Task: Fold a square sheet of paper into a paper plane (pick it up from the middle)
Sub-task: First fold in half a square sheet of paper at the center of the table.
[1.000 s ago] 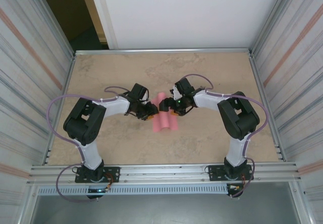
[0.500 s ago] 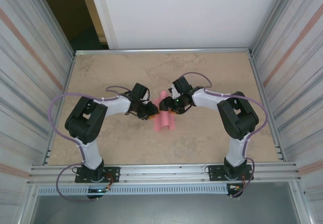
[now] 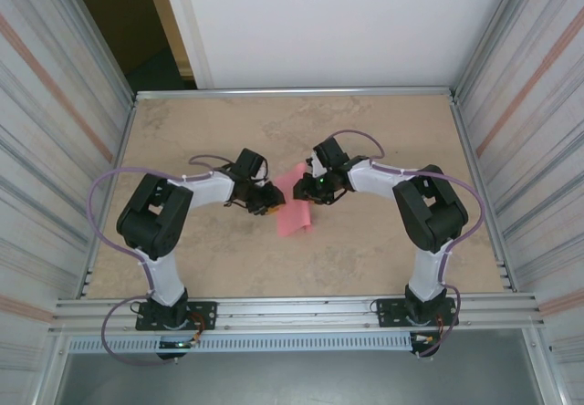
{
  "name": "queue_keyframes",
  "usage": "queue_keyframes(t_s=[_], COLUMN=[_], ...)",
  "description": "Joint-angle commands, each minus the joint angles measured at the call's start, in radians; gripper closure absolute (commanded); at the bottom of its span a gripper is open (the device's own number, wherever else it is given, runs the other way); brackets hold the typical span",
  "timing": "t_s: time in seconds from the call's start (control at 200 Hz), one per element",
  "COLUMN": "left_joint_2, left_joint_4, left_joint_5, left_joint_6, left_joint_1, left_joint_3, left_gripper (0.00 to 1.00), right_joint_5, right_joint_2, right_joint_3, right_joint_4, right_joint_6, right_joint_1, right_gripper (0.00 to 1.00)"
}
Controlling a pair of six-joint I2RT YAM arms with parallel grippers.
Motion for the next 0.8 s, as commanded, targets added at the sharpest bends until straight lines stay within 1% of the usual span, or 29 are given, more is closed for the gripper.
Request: queue_keyframes(t_s=[0.0,0.09,0.205,0.331,0.461,0.541,0.677,0.792], left_joint_2=[-0.060,-0.095,-0.175,-0.278,-0.373,-0.395,-0.371,-0.355], left_joint_4=[-0.026,-0.027,-0.017,0.030,0.159,0.255,0.425,0.545], left_joint_5=[0.007,0.016,0.026,0.054,0.139,0.198,0.323,0.358], left_joint_6=[0.025,0.028,0.030,0.020,-0.037,-0.091,-0.181,-0.247], left_joint_1=[0.034,0.059,0.106,0.168,0.219,0.232,0.226,0.202], left_joint_3=[0.003,-0.003,-0.020,-0.051,-0.088,-0.099,-0.083,-0.076], left_gripper=[0.74,0.74,0.73,0.67,0.52,0.42,0.23,0.08], right_joint_5=[-0.032,-0.058,-0.110,-0.177,-0.275,-0.339,-0.438,-0.496], right_joint_2=[-0.065,-0.091,-0.133,-0.185,-0.238,-0.257,-0.264,-0.262], right_joint_3=[-0.028,-0.046,-0.072,-0.074,-0.070,-0.051,-0.012,0.014], right_joint_4=[0.060,0.099,0.165,0.206,0.291,0.345,0.445,0.500], right_joint_6=[0.027,0.040,0.073,0.109,0.175,0.226,0.312,0.362], right_joint_1=[-0.022,-0.038,-0.070,-0.115,-0.170,-0.194,-0.208,-0.203], right_gripper=[0.70,0.71,0.71,0.71,0.71,0.71,0.70,0.70])
